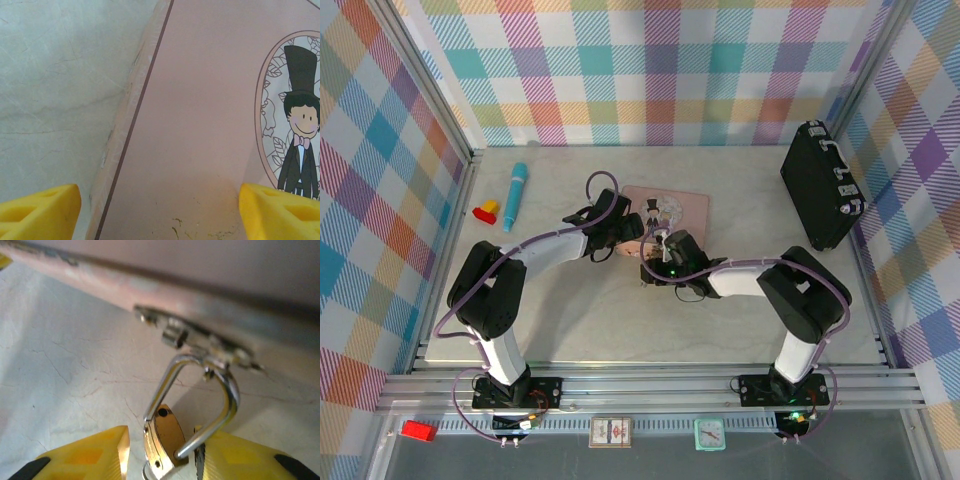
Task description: Unlock the padlock with the key
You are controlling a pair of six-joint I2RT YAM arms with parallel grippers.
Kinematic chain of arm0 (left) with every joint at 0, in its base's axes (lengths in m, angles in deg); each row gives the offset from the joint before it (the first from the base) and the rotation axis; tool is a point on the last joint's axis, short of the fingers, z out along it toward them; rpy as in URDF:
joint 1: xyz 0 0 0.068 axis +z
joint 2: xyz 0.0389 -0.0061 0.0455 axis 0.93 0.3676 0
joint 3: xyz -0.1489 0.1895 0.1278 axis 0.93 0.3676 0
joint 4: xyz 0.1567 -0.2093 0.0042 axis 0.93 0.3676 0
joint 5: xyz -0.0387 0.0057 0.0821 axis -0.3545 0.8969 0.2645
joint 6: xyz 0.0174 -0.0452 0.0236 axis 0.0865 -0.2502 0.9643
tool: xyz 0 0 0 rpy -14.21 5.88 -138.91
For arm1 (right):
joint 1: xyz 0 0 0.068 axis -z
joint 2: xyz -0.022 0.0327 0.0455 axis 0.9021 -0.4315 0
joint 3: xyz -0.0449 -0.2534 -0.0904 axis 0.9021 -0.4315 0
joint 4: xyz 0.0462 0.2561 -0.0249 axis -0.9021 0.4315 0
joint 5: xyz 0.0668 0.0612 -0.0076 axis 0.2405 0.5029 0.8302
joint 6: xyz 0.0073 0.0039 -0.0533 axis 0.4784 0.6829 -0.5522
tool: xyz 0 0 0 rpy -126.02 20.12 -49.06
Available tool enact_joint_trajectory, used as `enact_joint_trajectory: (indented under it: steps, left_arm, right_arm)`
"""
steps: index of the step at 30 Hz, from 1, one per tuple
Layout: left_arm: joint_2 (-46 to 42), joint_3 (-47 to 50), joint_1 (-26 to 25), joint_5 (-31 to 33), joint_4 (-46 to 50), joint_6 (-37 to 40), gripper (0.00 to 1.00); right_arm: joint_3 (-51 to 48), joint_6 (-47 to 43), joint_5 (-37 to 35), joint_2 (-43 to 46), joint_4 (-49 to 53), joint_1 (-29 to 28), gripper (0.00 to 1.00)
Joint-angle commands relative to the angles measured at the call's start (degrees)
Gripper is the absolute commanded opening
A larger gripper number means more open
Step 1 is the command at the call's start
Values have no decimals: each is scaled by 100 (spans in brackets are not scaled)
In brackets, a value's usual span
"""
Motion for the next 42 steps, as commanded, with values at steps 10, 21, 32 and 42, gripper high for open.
enact_joint_trajectory:
  steps: [10, 21, 32, 42]
  left_arm:
    - [-143, 181, -10, 240, 459, -107, 81]
    - [-178, 246, -11, 652, 676, -461, 81]
    - [-135, 260, -230, 669, 561, -697, 79]
    - [-221, 618, -759, 1034, 311, -1473, 77]
  right_arm:
    - [314, 164, -509, -428, 1531, -323, 29]
    - [249, 237, -1228, 54, 1974, -357, 9]
    - [55, 632, -1983, 587, 2263, -351, 1]
    - [27, 992, -2250, 981, 2382, -6, 0]
